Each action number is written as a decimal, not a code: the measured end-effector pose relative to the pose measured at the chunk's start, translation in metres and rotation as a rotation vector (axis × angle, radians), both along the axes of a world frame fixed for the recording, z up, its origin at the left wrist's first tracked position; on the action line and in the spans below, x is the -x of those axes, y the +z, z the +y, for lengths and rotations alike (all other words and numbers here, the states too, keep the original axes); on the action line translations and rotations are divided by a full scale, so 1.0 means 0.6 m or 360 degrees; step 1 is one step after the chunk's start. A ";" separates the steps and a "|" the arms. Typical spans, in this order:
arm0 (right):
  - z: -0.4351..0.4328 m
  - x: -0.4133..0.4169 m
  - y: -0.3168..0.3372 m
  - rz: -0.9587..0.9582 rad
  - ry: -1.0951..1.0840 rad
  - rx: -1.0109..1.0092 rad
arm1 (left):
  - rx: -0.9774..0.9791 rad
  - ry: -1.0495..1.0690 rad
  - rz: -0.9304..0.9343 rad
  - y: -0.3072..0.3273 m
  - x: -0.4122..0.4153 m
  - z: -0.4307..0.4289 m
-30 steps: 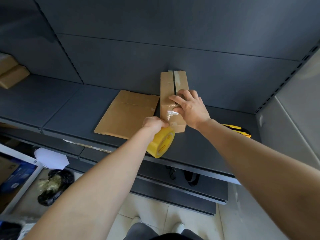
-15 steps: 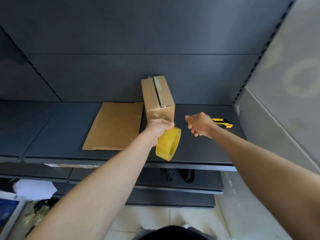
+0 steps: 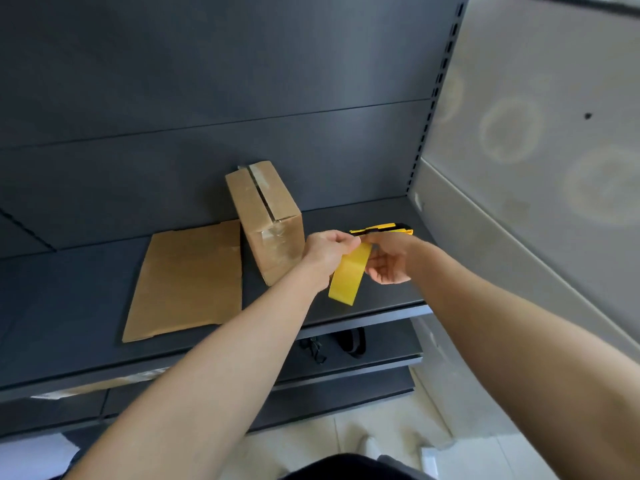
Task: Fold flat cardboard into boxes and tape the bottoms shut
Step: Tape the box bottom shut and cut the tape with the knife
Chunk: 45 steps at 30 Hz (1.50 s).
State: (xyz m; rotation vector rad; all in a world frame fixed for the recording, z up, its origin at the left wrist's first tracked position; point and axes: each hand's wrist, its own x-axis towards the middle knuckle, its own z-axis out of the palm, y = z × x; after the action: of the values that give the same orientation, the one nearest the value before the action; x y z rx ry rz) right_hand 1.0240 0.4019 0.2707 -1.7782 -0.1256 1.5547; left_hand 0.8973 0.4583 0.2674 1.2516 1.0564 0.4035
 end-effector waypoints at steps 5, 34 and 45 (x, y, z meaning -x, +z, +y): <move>-0.002 -0.011 0.011 -0.0032 -0.0139 -0.0047 | -0.0220 -0.0176 -0.0039 -0.002 -0.005 0.002; 0.023 -0.046 0.048 -0.0042 -0.0268 -0.0219 | 0.0182 0.0324 -0.0080 0.023 -0.064 0.015; 0.020 -0.040 -0.012 -0.1485 0.0745 0.0237 | -0.1105 -0.0004 0.0334 0.037 -0.027 0.013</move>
State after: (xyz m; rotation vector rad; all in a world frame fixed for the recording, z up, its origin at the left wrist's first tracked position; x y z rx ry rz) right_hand 1.0477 0.4138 0.2636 -2.5954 -0.9445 0.8887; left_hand 0.9137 0.4662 0.2897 1.9431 1.1314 0.6828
